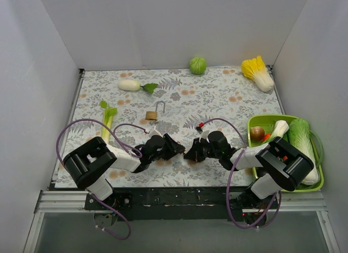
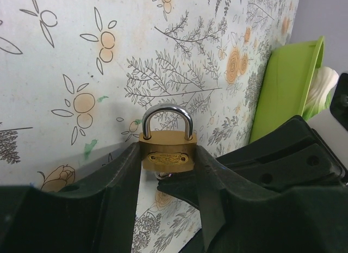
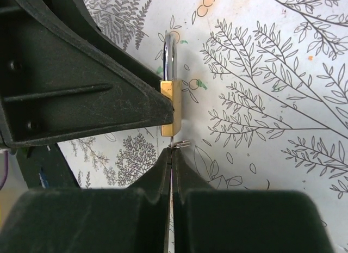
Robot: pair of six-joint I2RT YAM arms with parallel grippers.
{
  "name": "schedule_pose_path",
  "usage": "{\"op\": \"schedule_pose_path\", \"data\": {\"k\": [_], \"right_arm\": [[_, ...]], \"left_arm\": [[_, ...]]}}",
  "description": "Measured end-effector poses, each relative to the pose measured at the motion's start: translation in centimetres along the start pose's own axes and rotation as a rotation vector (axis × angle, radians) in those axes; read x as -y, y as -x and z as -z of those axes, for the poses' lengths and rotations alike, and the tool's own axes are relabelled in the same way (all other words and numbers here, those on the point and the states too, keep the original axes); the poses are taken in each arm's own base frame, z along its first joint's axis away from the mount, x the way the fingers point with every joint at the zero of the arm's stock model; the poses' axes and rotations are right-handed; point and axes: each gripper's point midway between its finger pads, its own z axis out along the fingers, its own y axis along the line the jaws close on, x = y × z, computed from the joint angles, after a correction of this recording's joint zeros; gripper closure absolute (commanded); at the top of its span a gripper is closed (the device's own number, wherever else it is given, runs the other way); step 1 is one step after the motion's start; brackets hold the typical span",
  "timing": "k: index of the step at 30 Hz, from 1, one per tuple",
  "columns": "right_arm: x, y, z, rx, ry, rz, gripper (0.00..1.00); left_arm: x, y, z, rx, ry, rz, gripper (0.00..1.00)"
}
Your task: Unlock with the key
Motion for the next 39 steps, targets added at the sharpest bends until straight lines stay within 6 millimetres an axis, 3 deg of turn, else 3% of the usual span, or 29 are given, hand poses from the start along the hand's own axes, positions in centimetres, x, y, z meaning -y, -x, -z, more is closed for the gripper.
{"op": "schedule_pose_path", "data": {"k": [12,21,29,36,39], "right_arm": [[-1.3,1.2,1.7,0.046,0.161,-0.124,0.99],[-3.9,3.0,4.0,0.100,0.291,-0.162,0.99],[-6.1,4.7,6.2,0.136,0.377,-0.157,0.99],[-6.4,5.1,7.2,0.132,0.347,-0.102,0.99],[-6.3,5.8,7.4,0.144,0.307,-0.055,0.81]], "left_arm": [[2.8,0.0,1.5,0.003,-0.189,-0.134,1.00],[6.1,0.2,4.1,0.022,-0.386,-0.250,1.00],[9.3,0.1,5.8,0.021,-0.557,-0.311,1.00],[10.2,0.0,6.4,0.012,-0.580,-0.331,1.00],[10.9,0.5,6.2,0.023,-0.555,-0.337,1.00]]}}
